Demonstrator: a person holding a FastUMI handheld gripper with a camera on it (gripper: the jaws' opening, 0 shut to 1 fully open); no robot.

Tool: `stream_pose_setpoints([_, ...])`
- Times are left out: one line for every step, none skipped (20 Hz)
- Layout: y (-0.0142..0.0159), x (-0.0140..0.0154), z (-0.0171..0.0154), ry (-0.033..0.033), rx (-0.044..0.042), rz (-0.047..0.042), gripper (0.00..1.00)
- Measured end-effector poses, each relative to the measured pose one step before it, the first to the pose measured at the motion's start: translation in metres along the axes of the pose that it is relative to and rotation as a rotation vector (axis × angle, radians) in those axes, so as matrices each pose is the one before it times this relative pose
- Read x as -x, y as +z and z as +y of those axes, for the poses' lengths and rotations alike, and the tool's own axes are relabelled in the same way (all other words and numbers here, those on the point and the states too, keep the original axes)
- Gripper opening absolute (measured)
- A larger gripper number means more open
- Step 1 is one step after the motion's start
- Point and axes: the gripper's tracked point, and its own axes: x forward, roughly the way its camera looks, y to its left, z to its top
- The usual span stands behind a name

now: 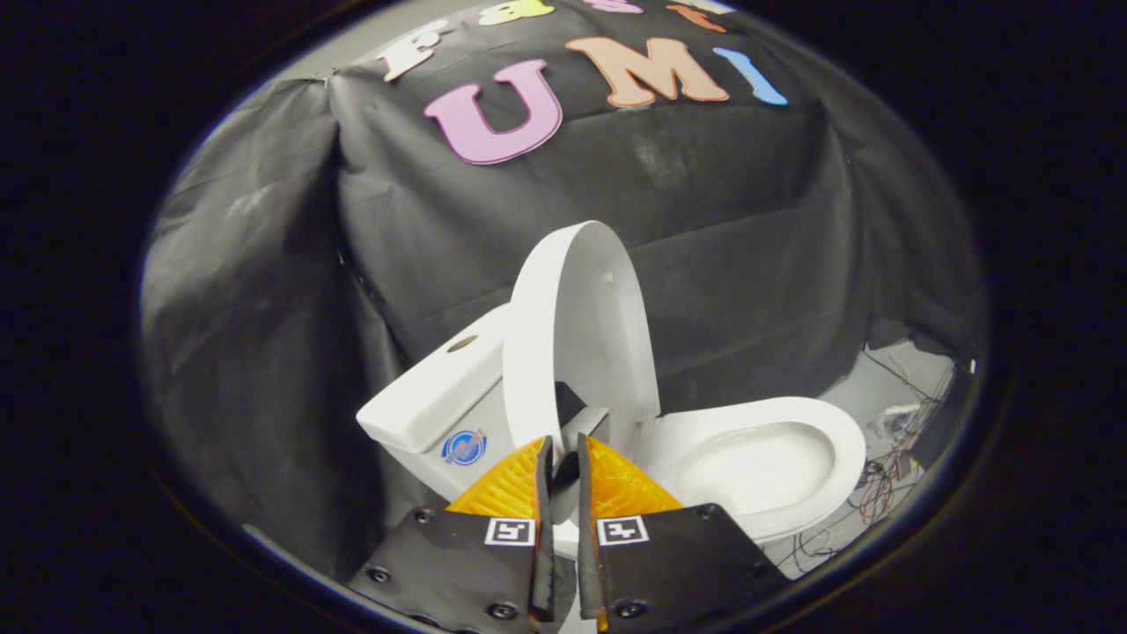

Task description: Open the toilet lid.

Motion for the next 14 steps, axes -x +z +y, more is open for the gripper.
stream_pose_setpoints([0.00067, -0.00224, 0.00499, 0.00432, 0.01034, 0.00238, 0.12])
stream_pose_setpoints([0.00089, -0.00157, 0.00335, 0.00392, 0.01393, -0.00244, 0.12])
stream_pose_setpoints([0.00072, -0.00227, 0.00464, 0.00282, 0.01624, 0.00049, 0.12])
stream_pose_setpoints([0.00104, -0.00283, 0.00504, 0.00036, 0.00674, -0.00233, 0.12])
stream_pose_setpoints([-0.00139, -0.00089, 0.00308, 0.00147, -0.0069, -0.00601, 0.11])
stream_pose_setpoints([0.00007, -0.00072, 0.00342, 0.00574, -0.00773, -0.00359, 0.11])
stream_pose_setpoints([-0.00116, -0.00284, 0.00603, 0.00719, -0.00285, -0.00075, 0.12])
stream_pose_setpoints([-0.00216, -0.0035, 0.0054, 0.0048, 0.00892, -0.0027, 0.12])
stream_pose_setpoints([-0.00185, -0.00204, 0.00386, 0.00294, 0.01107, -0.00167, 0.12])
stream_pose_setpoints([-0.00235, -0.00225, 0.00401, 0.00032, 0.01278, -0.0034, 0.12])
stream_pose_setpoints([0.00054, -0.00158, 0.00345, -0.00241, 0.0066, -0.00753, 0.12])
stream_pose_setpoints([-0.00231, -0.00145, 0.00269, -0.00233, 0.00151, -0.00406, 0.11])
stream_pose_setpoints([0.00002, -0.00164, 0.00281, -0.00286, -0.00058, -0.00391, 0.11])
stream_pose_setpoints([-0.00043, -0.00218, 0.00207, -0.0046, -0.00145, -0.00627, 0.12])
